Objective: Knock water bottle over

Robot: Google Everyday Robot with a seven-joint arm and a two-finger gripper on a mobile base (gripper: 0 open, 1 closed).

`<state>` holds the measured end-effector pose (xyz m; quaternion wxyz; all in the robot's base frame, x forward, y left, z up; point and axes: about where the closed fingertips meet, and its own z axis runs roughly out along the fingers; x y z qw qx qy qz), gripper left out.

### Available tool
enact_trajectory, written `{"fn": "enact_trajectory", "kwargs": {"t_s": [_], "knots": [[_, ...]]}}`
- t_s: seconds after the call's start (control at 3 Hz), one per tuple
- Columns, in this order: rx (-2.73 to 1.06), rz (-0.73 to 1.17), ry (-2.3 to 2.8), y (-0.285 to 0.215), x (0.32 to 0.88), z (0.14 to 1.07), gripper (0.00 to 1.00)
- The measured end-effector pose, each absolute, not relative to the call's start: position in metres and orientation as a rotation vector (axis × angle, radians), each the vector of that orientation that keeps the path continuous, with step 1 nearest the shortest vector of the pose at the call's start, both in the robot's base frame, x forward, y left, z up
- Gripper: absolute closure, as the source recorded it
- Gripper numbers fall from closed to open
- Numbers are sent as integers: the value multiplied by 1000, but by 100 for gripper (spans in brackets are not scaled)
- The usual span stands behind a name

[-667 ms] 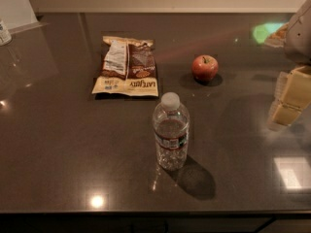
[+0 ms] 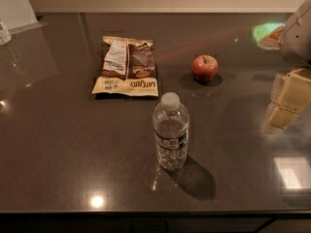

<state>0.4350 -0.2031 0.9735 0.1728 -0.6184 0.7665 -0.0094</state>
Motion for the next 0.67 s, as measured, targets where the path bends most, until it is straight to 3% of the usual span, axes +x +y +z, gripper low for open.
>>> {"fn": "enact_trajectory", "kwargs": {"t_s": [0.67], "knots": [[-1809, 284, 1974, -144, 422, 952, 0]]}}
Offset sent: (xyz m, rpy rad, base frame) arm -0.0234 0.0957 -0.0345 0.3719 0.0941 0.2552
